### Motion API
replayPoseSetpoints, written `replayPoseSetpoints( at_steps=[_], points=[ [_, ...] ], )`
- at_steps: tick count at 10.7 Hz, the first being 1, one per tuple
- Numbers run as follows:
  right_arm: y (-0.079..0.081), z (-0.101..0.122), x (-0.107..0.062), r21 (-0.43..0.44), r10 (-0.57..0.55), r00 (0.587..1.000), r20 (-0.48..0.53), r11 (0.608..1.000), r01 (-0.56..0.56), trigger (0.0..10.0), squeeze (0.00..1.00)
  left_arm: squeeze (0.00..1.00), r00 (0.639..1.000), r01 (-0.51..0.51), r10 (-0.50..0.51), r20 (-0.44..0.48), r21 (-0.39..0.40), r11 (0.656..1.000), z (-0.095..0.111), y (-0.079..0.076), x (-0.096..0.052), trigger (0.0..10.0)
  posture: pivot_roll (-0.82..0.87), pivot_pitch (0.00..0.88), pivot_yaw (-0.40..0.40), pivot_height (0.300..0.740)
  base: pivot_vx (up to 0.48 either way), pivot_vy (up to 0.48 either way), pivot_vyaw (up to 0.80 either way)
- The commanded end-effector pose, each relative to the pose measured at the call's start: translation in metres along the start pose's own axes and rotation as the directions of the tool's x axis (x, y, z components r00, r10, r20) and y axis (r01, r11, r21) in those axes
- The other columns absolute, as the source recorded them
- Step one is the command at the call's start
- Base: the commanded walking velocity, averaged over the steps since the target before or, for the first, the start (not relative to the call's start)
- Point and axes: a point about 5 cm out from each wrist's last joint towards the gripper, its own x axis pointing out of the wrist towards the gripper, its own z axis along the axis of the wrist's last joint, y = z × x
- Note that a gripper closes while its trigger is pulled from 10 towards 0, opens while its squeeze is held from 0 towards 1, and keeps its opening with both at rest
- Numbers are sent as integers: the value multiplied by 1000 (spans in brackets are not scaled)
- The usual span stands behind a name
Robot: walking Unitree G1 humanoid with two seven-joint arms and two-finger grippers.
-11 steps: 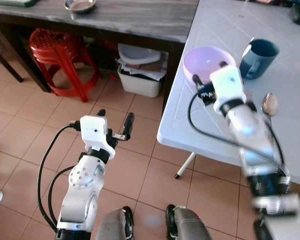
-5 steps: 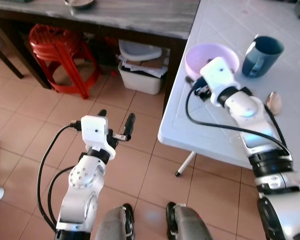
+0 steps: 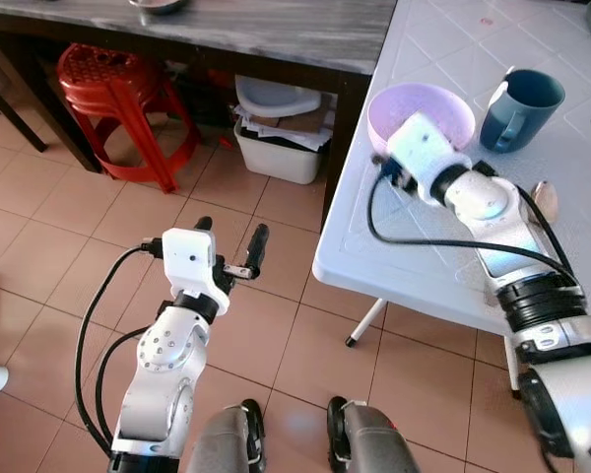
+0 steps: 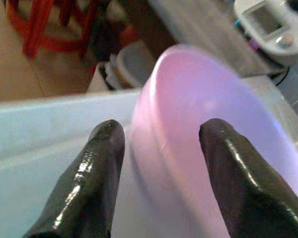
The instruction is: Setting the table
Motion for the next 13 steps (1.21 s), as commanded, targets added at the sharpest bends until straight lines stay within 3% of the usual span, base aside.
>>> replayPoseSetpoints(
  at_steps=[1, 2, 5, 9, 13],
  points=[
    [-2, 0, 1, -29, 20, 1000, -13, 999, -21, 1020, 0, 0, 1000, 3, -3, -13, 5, 1000, -1, 1, -2, 10000, -68, 232, 49, 740, 0, 0, 0],
    [-1, -6, 0, -36, 40, 998, -45, 999, -41, 0, 0, 0, 1000, 3, -3, -15, 5, 1000, -1, 1, -2, 10000, -68, 231, 48, 740, 0, 0, 0],
    [-1, -18, -4, -30, 65, 993, -94, 997, -68, 0, 0, 0, 1000, 1, -1, -26, 6, 1000, -3, 1, -3, 10000, -69, 233, 50, 740, 0, 0, 0],
    [-4, -25, -7, -42, 59, 991, -117, 997, -64, 0, 0, 0, 985, 170, -171, -13, -89, 981, -1, -13, -9, 10000, -70, 227, 48, 740, 0, 0, 0],
    [-2, -27, -8, -69, 58, 991, -122, 995, -67, 0, 0, 0, 970, 244, -243, 25, -131, 961, 4, -18, -10, 10000, -70, 212, 46, 740, 0, 0, 0]
  ],
)
